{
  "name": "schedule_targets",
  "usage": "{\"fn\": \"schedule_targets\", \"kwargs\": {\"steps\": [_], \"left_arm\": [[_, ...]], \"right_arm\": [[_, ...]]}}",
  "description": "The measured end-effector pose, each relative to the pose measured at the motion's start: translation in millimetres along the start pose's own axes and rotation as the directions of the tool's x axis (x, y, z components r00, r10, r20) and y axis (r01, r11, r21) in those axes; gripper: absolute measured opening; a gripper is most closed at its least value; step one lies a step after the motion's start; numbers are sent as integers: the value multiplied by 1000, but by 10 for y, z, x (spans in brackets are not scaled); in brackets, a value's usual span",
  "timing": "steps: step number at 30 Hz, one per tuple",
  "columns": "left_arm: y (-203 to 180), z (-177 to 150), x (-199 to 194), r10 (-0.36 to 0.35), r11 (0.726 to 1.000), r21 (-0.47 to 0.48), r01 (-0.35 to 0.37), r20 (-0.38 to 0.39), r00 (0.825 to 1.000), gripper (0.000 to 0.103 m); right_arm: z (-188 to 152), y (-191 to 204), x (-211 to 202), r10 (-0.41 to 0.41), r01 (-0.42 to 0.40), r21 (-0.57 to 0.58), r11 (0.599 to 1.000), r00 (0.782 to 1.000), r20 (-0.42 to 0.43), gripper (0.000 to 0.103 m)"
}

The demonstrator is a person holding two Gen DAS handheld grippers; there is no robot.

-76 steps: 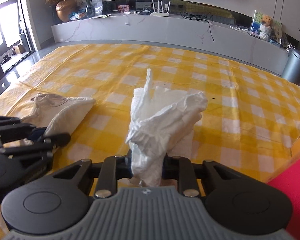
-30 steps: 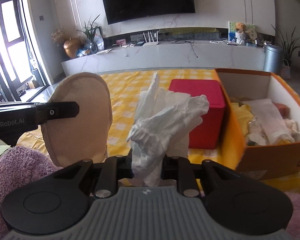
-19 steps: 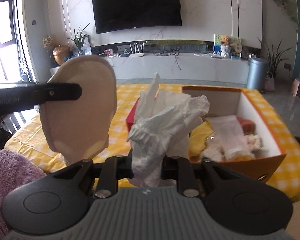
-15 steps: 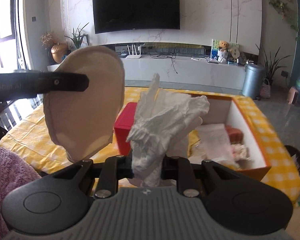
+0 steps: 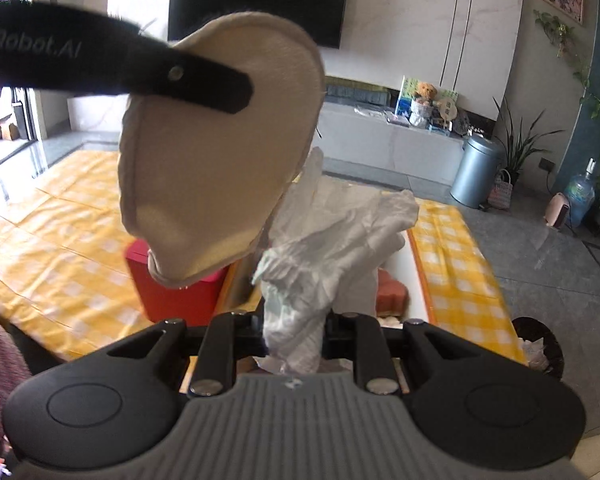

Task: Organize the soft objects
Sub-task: 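Lift the plastic bag and pouch and carry both toward the cardboard box, then lower the bag and pouch into the box and open both tools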

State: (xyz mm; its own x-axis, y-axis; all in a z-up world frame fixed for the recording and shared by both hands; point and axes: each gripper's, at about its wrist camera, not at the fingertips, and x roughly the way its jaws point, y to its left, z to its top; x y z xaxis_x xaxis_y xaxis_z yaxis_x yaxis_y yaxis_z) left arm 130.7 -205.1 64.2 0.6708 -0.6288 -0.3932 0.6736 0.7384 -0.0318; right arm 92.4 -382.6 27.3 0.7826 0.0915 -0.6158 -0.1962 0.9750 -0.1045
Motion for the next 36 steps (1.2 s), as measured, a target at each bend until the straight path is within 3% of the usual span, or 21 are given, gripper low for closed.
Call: {"fn": "schedule_targets", "kwargs": {"steps": [7,15,25,34,36], "left_arm": [[48,-118,488,-41,999,-39,38,-94,995,8],[142,-376,923,-66,997,-53,56,-216,974,8],[155,-632,1257,-68,997,-64,49,-355,932,8],[141,-738,1451,-59,996,-82,24,-467,882,8],[161,-736,1432,-77,994,-101,33,-467,881,9]], "right_arm": [[-5,-233,456,-24,21,-25,999,996,-91,20],[-87,-412,959,-12,-2,-72,997,980,-196,20],[-199,-508,1258,20,-41,-68,997,955,-296,23],[-224,-596,1412,68,-71,4,997,933,-353,27],[-232,-587,1429,71,-71,12,997,931,-359,29]]}}
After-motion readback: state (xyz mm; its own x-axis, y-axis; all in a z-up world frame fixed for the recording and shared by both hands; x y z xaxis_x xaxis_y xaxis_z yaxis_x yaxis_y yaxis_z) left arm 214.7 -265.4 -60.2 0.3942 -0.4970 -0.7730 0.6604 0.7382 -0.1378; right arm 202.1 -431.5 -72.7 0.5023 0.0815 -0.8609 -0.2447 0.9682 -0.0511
